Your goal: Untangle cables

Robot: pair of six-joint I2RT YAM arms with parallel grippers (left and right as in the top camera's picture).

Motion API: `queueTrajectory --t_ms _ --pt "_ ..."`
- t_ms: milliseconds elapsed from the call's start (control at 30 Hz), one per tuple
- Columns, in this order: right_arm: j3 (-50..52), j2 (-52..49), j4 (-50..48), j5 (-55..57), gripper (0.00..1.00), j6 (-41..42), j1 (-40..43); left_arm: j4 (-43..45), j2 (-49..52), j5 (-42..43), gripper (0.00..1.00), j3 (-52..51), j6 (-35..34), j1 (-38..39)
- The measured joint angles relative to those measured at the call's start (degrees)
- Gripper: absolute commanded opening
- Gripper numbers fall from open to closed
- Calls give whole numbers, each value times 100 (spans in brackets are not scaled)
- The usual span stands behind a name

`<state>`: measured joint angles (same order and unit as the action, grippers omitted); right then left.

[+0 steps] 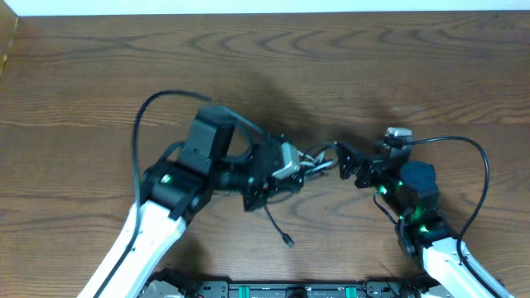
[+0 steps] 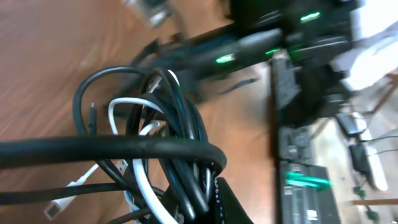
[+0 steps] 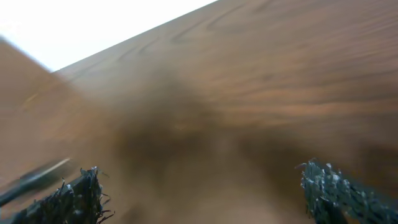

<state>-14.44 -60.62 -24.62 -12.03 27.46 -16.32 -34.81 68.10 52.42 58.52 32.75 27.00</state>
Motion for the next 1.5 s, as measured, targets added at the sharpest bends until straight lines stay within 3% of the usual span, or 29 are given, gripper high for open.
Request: queueTrajectory --t_ms 233,533,767,1033,1267,1500 --pt "11 774 968 -483 99 26 0 457 699 -63 8 0 -59 -11" --pt "22 1788 1801 -313 99 13 181 811 754 1342 8 0 -1698 -691" --pt "22 2302 2037 -365 99 15 264 798 754 2251 8 0 -1126 -1084" --pt "22 2396 2514 -396 99 15 264 715 887 2522 8 0 -977 -1078" --pt "22 2400 2787 -450 99 22 264 804 1814 1840 8 0 -984 -859" --pt "22 2400 2785 -756 99 33 264 811 2223 -485 8 0 -994 -216"
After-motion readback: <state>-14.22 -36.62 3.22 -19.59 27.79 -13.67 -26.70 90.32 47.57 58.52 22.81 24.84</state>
